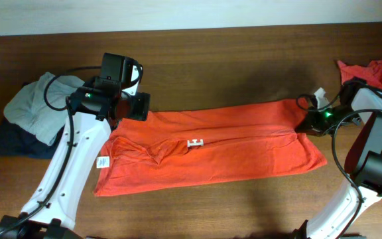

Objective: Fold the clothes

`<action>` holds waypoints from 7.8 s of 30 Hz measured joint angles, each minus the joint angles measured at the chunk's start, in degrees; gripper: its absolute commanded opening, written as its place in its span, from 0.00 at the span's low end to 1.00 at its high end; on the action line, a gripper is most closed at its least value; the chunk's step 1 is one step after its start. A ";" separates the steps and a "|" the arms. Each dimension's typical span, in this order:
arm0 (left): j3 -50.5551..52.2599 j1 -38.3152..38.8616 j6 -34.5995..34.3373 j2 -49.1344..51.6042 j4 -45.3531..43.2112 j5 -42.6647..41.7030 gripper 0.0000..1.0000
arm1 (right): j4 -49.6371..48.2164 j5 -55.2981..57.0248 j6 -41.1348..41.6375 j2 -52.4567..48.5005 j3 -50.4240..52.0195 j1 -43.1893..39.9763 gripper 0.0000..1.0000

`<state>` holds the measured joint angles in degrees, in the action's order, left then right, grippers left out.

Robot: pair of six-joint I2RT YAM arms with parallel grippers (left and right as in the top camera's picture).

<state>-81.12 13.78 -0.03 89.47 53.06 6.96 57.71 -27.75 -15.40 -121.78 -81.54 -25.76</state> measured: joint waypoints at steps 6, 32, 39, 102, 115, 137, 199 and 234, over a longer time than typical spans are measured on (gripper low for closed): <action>0.00 -4.90 -0.09 -0.81 1.18 2.56 0.76 | 3.54 7.19 5.88 2.93 -7.65 -3.52 0.04; 0.00 -9.94 -0.09 -3.41 1.84 2.93 0.77 | 12.09 19.19 22.49 12.68 -10.69 35.74 0.24; 0.00 -9.94 -0.09 -3.41 1.84 2.95 0.77 | 10.84 19.34 24.65 11.87 -7.43 40.61 0.44; 0.00 -9.94 -0.09 -3.43 1.99 2.95 0.77 | -33.66 -18.99 26.36 10.93 10.45 29.38 0.04; 0.00 -9.94 -0.09 -3.43 1.79 2.93 0.77 | -3.50 -3.10 24.59 11.26 10.71 22.38 0.04; 0.00 -9.94 -0.09 -3.43 1.84 2.93 0.80 | -6.38 -2.91 21.59 19.30 9.09 36.98 0.05; -0.11 17.46 3.67 29.42 -33.99 -29.97 0.01 | -11.19 11.93 29.49 14.56 13.49 16.04 0.11; 0.02 21.90 0.33 25.49 -7.82 -39.82 0.45 | -4.85 13.00 30.36 13.62 15.30 16.48 0.31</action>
<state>-81.10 35.68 0.30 114.96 45.23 -32.86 52.86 -14.74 14.96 -108.16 -66.24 -9.28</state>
